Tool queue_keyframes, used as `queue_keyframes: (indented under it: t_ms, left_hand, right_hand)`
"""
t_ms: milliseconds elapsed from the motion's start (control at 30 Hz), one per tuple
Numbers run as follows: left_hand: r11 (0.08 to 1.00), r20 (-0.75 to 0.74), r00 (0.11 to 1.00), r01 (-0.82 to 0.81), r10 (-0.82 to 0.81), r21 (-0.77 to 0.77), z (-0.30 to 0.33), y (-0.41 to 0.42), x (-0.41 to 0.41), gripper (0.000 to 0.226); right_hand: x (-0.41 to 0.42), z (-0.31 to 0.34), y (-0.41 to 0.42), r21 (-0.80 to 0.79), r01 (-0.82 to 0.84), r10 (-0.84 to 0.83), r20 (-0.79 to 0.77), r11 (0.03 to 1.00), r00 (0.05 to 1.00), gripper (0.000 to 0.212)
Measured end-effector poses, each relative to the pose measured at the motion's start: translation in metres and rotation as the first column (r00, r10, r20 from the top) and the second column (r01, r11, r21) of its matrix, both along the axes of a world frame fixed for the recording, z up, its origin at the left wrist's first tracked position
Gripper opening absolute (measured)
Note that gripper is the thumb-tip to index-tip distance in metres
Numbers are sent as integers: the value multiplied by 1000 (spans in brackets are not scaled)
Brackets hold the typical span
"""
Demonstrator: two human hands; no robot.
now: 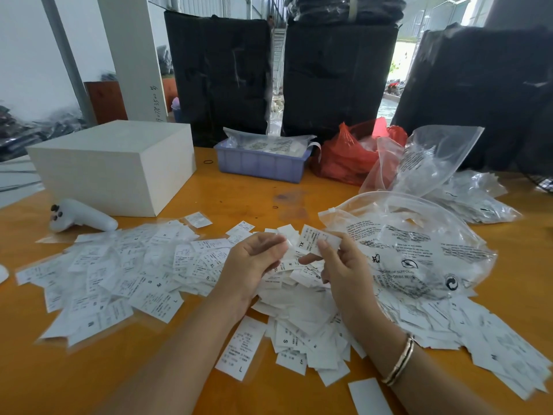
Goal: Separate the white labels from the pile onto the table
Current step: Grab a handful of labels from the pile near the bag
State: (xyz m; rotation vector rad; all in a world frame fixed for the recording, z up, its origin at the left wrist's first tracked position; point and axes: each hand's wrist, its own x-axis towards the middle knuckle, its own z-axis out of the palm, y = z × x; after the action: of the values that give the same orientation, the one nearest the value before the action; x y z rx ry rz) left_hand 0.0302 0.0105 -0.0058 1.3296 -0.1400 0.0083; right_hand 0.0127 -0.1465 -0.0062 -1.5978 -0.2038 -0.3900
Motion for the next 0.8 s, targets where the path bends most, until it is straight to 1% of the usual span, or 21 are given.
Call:
queue_keyframes:
  t_ms: [200, 400, 500, 600, 733, 800]
  left_hand:
    - [1000, 33, 999, 11, -12, 22, 1, -1, -3, 15]
    - [996, 41, 999, -7, 3, 87, -1, -1, -2, 20]
    - [991, 62, 998, -23, 15, 131, -1, -1, -2, 20]
    - [988, 75, 997, -31, 20, 151, -1, -1, -2, 20]
    - [993, 53, 999, -18, 12, 115, 1, -2, -3, 13]
    - [996, 40, 999, -12, 9, 92, 1, -2, -3, 19]
  right_hand:
    - [1, -1, 0, 49, -68, 72, -70, 996, 995, 12]
    - [1, 0, -1, 145, -148, 163, -102, 978, 981, 15]
    - [1, 0, -1, 169, -164, 182, -98, 972, 978, 15]
    - [2, -1, -1, 133, -163, 175, -80, 978, 981, 15]
    - [4, -3, 0, 0, -143, 142, -62, 990, 988, 9]
    - [4, -3, 0, -53, -128, 125, -53, 990, 991, 7]
